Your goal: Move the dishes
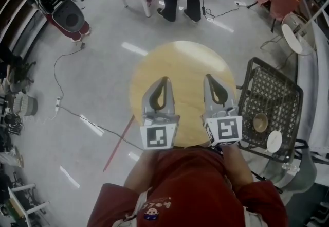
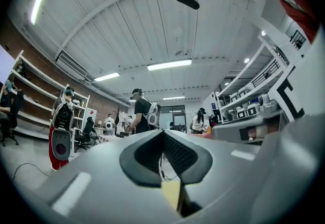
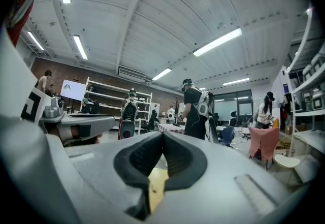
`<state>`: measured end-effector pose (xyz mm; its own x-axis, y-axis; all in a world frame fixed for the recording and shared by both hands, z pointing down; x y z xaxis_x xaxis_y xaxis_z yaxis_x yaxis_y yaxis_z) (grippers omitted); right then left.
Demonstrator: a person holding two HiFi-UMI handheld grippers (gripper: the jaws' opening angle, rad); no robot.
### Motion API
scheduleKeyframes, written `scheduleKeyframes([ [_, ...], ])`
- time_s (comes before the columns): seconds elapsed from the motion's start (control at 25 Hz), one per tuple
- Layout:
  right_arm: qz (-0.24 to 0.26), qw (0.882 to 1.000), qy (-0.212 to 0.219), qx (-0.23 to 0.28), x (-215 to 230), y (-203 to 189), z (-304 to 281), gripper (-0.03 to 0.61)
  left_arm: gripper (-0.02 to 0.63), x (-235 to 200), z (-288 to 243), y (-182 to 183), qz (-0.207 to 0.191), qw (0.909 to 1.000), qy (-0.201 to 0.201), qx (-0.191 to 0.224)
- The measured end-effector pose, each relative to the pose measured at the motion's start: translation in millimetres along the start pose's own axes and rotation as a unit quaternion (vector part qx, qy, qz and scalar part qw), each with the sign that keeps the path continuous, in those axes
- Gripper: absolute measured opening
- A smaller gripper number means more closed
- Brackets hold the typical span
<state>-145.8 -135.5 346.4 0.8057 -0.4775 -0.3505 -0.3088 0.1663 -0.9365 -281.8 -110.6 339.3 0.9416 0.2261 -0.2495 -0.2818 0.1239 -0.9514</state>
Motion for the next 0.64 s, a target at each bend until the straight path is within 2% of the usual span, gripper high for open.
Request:
scheduleKeyframes([
  [0.64, 0.006, 1.000, -0.005, -0.004, -1.0, 2.1, 0.0, 0.002, 0.006, -2.3, 0.3, 3.9, 0.003, 0.9999, -0.011, 0.001],
])
Point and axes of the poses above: the fingertips, and each gripper's own axes: z backward along the fingers, x to its right, y out of its top, the point moved 2 cm from there along z, backward along the fingers, and after that the axes turned 14 degrees about z, right-handed, at the moved point
